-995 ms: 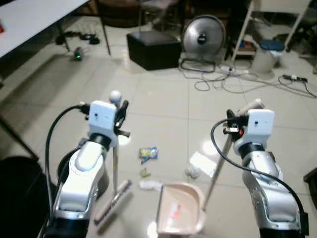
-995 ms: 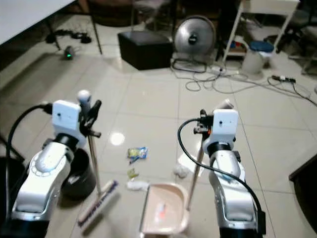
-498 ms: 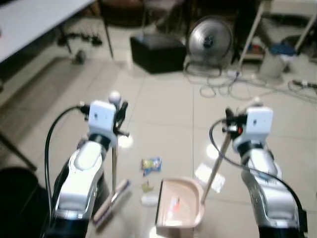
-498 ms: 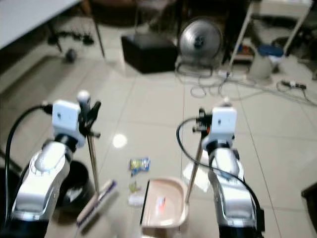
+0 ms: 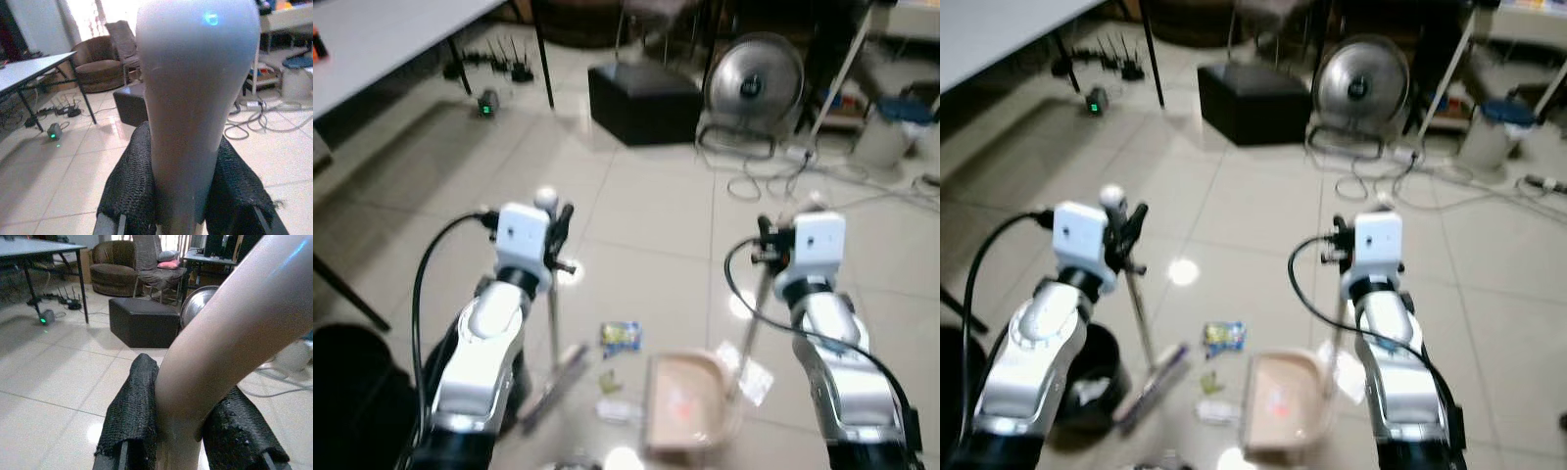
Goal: Sweep floor
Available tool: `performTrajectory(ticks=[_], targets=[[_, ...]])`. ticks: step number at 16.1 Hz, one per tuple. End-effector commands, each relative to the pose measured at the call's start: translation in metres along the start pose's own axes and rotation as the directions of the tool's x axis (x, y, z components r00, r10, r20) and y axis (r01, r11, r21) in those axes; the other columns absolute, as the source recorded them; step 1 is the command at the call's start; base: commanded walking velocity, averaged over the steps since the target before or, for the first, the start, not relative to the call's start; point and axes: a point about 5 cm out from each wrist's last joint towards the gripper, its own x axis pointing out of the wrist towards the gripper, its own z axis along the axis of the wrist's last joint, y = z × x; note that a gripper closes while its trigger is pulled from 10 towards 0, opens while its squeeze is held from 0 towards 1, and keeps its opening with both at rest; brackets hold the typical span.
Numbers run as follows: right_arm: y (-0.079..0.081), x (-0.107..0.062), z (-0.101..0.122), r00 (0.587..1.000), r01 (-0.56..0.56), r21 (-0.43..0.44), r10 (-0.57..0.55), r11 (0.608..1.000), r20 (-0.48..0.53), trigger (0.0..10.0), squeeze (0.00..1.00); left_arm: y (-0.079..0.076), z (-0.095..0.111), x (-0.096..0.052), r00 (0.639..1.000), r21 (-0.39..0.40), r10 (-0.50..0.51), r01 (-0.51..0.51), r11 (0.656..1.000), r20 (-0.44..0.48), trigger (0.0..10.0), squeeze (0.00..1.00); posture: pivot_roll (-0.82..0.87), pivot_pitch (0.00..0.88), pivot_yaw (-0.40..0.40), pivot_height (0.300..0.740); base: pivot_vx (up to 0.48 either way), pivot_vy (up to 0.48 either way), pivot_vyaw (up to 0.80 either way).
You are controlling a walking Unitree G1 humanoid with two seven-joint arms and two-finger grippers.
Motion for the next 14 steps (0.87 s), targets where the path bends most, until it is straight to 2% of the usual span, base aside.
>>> performTrajectory(ticks=[1, 7, 10, 14], targets=[[-0.01, 0.002, 0.0, 1.0, 0.024, -0.039, -0.023, 0.999, 0.01, 10.0, 0.0, -0.006, 0.004, 0.005, 0.999, 0.012, -0.028, 0.027, 1.0, 0.029, 10.0, 0.0, 0.03, 0.079, 0.006, 0.74, 0.0, 0.0, 0.0], [-0.016, 0.011, -0.007, 1.0, 0.01, -0.045, -0.01, 0.999, 0.015, 10.0, 0.0, -0.01, -0.002, 0.015, 0.999, 0.038, -0.015, 0.014, 0.999, 0.04, 10.0, 0.0, 0.03, 0.17, 0.025, 0.74, 0.0, 0.0, 0.0], [-0.018, 0.02, -0.008, 0.999, -0.001, -0.086, 0.004, 0.996, 0.038, 10.0, 0.0, -0.015, -0.001, 0.025, 0.998, -0.014, 0.004, -0.003, 1.0, 0.067, 10.0, 0.0, 0.02, 0.225, 0.034, 0.74, 0.0, 0.0, 0.0], [-0.019, 0.033, -0.013, 1.0, -0.001, -0.112, 0.005, 0.994, 0.031, 10.0, 0.0, -0.013, -0.002, 0.033, 0.99, -0.046, 0.079, -0.074, 0.996, 0.115, 10.0, 0.0, 0.02, 0.302, 0.004, 0.74, 0.0, 0.0, 0.0]])
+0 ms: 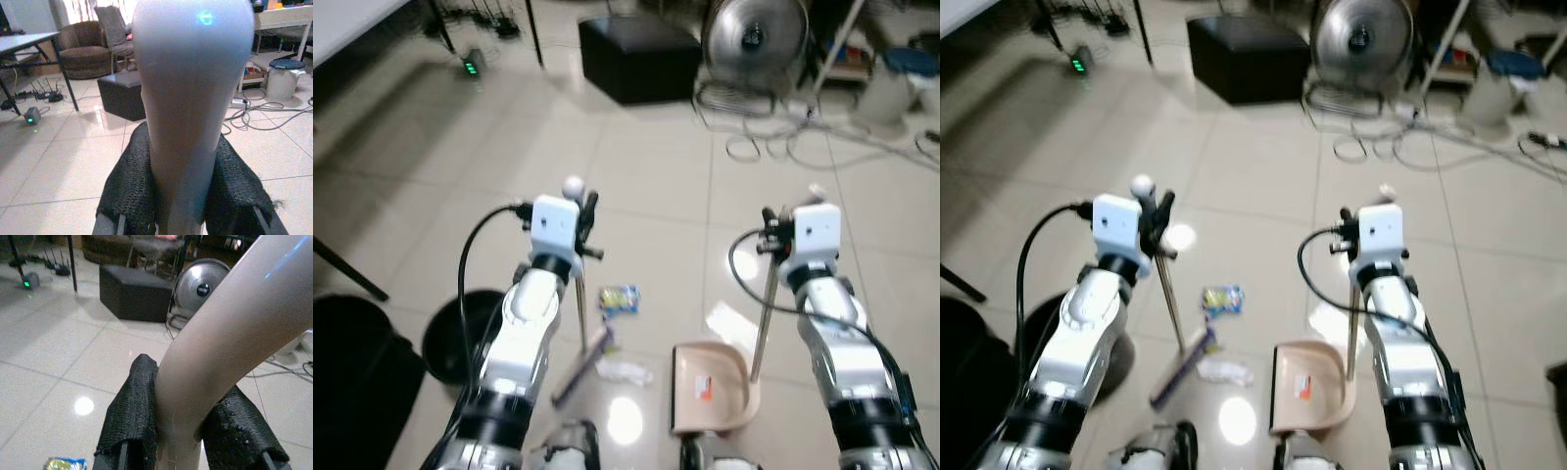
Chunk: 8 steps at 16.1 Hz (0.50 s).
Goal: Sweep floor
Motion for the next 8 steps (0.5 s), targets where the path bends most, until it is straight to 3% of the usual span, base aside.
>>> performTrajectory(ticks=[1, 7, 8], targets=[[0.0, 0.003, -0.002, 1.0, 0.001, -0.026, -0.001, 1.0, 0.007, 10.0, 0.0, 0.004, 0.004, 0.003, 0.998, -0.002, 0.04, -0.04, 0.999, 0.046, 10.0, 0.0, 0.02, 0.311, 0.001, 0.74, 0.0, 0.0, 0.0], [0.016, 0.019, -0.004, 0.998, -0.019, -0.047, 0.022, 0.999, 0.062, 10.0, 0.0, 0.005, -0.002, 0.015, 0.993, -0.001, 0.1, -0.1, 0.995, 0.061, 10.0, 0.0, 0.02, 0.363, 0.01, 0.74, 0.0, 0.0, 0.0], [0.027, 0.021, -0.001, 0.995, -0.033, -0.051, 0.038, 0.998, 0.097, 10.0, 0.0, 0.0, -0.003, 0.019, 0.993, -0.004, 0.093, -0.093, 0.996, 0.076, 10.0, 0.0, 0.02, 0.375, 0.007, 0.74, 0.0, 0.0, 0.0]])
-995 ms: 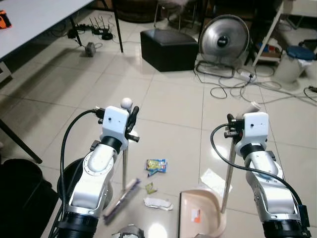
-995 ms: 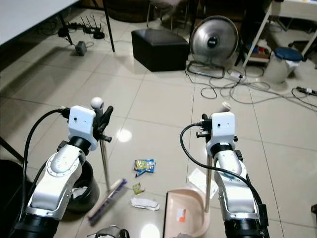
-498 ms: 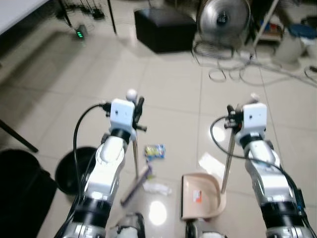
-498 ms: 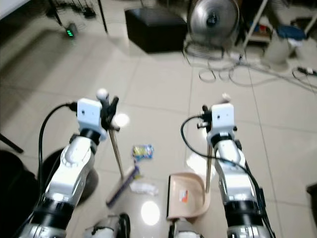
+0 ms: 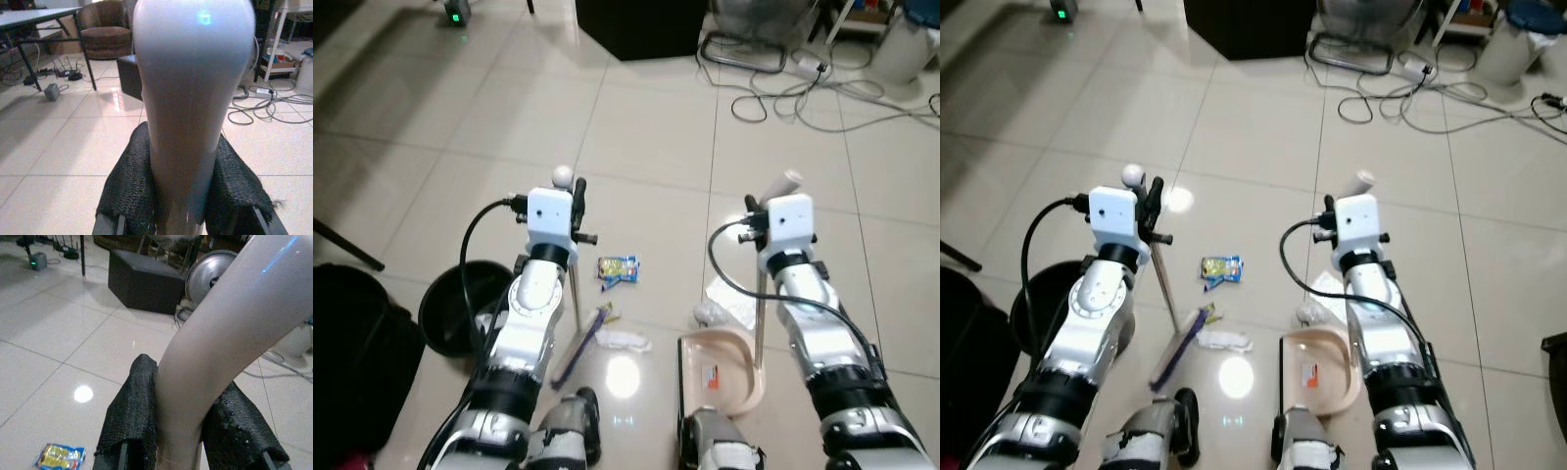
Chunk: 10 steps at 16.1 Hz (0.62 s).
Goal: Sweep floor
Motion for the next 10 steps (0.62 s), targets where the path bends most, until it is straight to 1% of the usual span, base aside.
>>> performTrajectory(ticks=[1, 2, 4, 5, 6, 8, 10], targets=[[0.008, -0.002, -0.002, 1.0, -0.011, 0.008, 0.011, 1.0, 0.011, 10.0, 0.0, -0.005, 0.003, 0.002, 0.999, 0.001, -0.006, 0.006, 1.0, 0.036, 10.0, 0.0, 0.02, 0.378, 0.008, 0.74, 0.0, 0.0, 0.0], [0.01, -0.001, -0.001, 1.0, -0.011, 0.003, 0.011, 1.0, 0.023, 10.0, 0.0, -0.007, 0.003, 0.003, 0.999, -0.002, -0.007, 0.007, 1.0, 0.036, 10.0, 0.0, 0.02, 0.38, 0.008, 0.74, 0.0, 0.0, 0.0], [0.019, 0.002, 0.007, 0.994, -0.008, 0.012, 0.006, 1.0, 0.105, 10.0, 0.0, -0.015, 0.002, 0.008, 0.999, -0.013, -0.015, 0.016, 1.0, 0.042, 10.0, 0.0, 0.01, 0.394, 0.015, 0.74, 0.0, 0.0, 0.0], [0.02, 0.003, 0.008, 0.993, -0.01, 0.013, 0.009, 1.0, 0.116, 10.0, 0.0, -0.015, 0.002, 0.009, 0.999, -0.015, -0.015, 0.016, 1.0, 0.044, 10.0, 0.0, 0.01, 0.394, 0.015, 0.74, 0.0, 0.0, 0.0], [0.019, 0.004, 0.013, 0.99, -0.01, 0.012, 0.008, 1.0, 0.143, 10.0, 0.0, -0.016, 0.003, 0.011, 0.999, -0.016, -0.018, 0.018, 1.0, 0.05, 10.0, 0.0, 0.01, 0.392, 0.018, 0.74, 0.0, 0.0, 0.0], [0.011, 0.008, 0.021, 0.982, 0.009, 0.005, -0.01, 1.0, 0.189, 10.0, 0.0, -0.015, 0.004, 0.016, 0.998, -0.014, -0.022, 0.023, 1.0, 0.056, 10.0, 0.0, 0.01, 0.392, 0.017, 0.74, 0.0, 0.0, 0.0], [0.009, 0.009, 0.024, 0.975, 0.012, -0.001, -0.011, 1.0, 0.223, 10.0, 0.0, -0.012, 0.004, 0.018, 0.998, -0.009, -0.019, 0.02, 1.0, 0.061, 10.0, 0.0, 0.01, 0.395, 0.014, 0.74, 0.0, 0.0, 0.0]])
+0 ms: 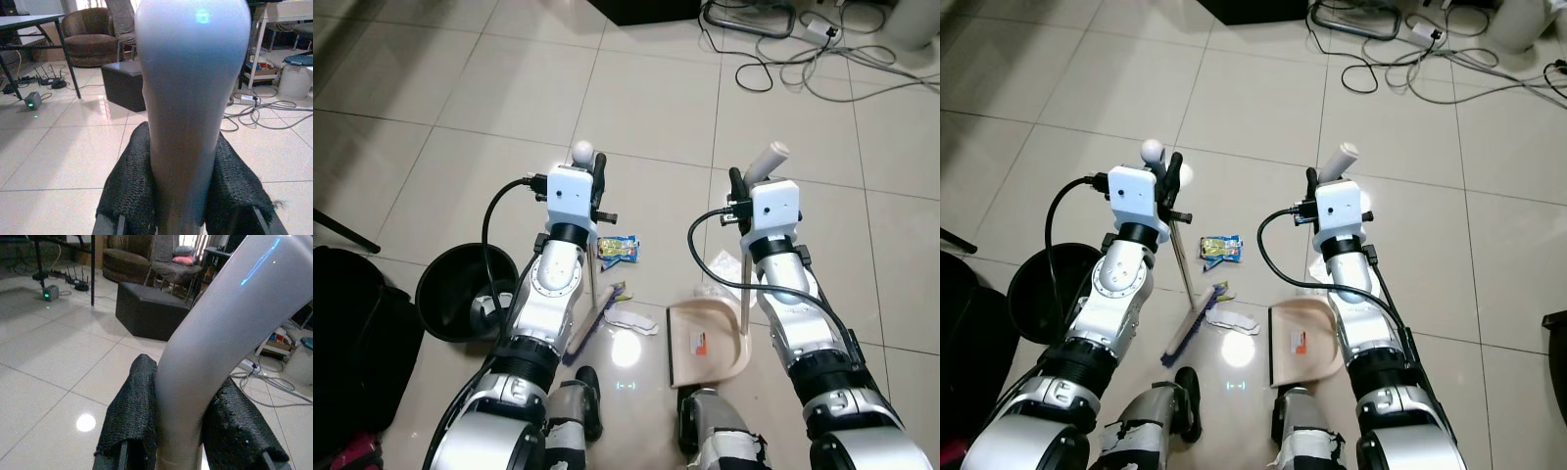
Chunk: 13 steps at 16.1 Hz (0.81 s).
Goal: Sweep floor
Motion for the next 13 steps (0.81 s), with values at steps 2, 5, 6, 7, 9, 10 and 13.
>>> performTrajectory(ticks=[2, 5, 6, 7, 9, 10, 13], targets=[[-0.001, -0.003, 0.001, 0.999, 0.005, 0.008, -0.006, 1.0, 0.048, 10.0, 0.0, 0.005, -0.012, -0.007, 0.999, 0.0, 0.022, -0.022, 1.0, -0.044, 10.0, 0.0, 0.01, 0.392, 0.015, 0.74, 0.0, 0.0, 0.0], [0.016, -0.008, 0.004, 0.995, -0.026, 0.051, 0.021, 0.998, 0.095, 10.0, 0.0, 0.009, -0.013, -0.007, 0.998, -0.002, 0.035, -0.035, 0.999, -0.044, 10.0, 0.0, 0.03, 0.393, 0.015, 0.74, 0.0, 0.0, 0.0], [0.024, -0.01, 0.006, 0.993, -0.035, 0.068, 0.027, 0.997, 0.119, 10.0, 0.0, 0.01, -0.014, -0.007, 0.998, -0.002, 0.04, -0.04, 0.999, -0.045, 10.0, 0.0, 0.03, 0.391, 0.014, 0.74, 0.0, 0.0, 0.0], [0.03, -0.011, 0.008, 0.99, -0.04, 0.077, 0.029, 0.996, 0.14, 10.0, 0.0, 0.012, -0.014, -0.007, 0.998, -0.005, 0.05, -0.051, 0.999, -0.044, 10.0, 0.0, 0.03, 0.391, 0.014, 0.74, 0.0, 0.0, 0.0], [0.036, -0.008, 0.015, 0.982, -0.044, 0.089, 0.026, 0.995, 0.188, 10.0, 0.0, 0.017, -0.009, -0.004, 0.998, -0.015, 0.065, -0.065, 0.998, -0.022, 10.0, 0.0, 0.05, 0.387, 0.014, 0.74, 0.0, 0.0, 0.0], [0.037, -0.002, 0.023, 0.975, -0.048, 0.094, 0.026, 0.994, 0.22, 10.0, 0.0, 0.023, -0.002, 0.001, 0.997, -0.023, 0.073, -0.073, 0.997, 0.004, 10.0, 0.0, 0.04, 0.382, 0.013, 0.74, 0.0, 0.0, 0.0], [0.04, -0.004, 0.016, 0.978, -0.078, 0.025, 0.072, 0.997, 0.197, 10.0, 0.0, 0.027, 0.001, 0.005, 0.998, -0.001, 0.062, -0.062, 0.998, 0.016, 10.0, 0.0, 0.05, 0.377, 0.005, 0.74, 0.0, 0.0, 0.0]])
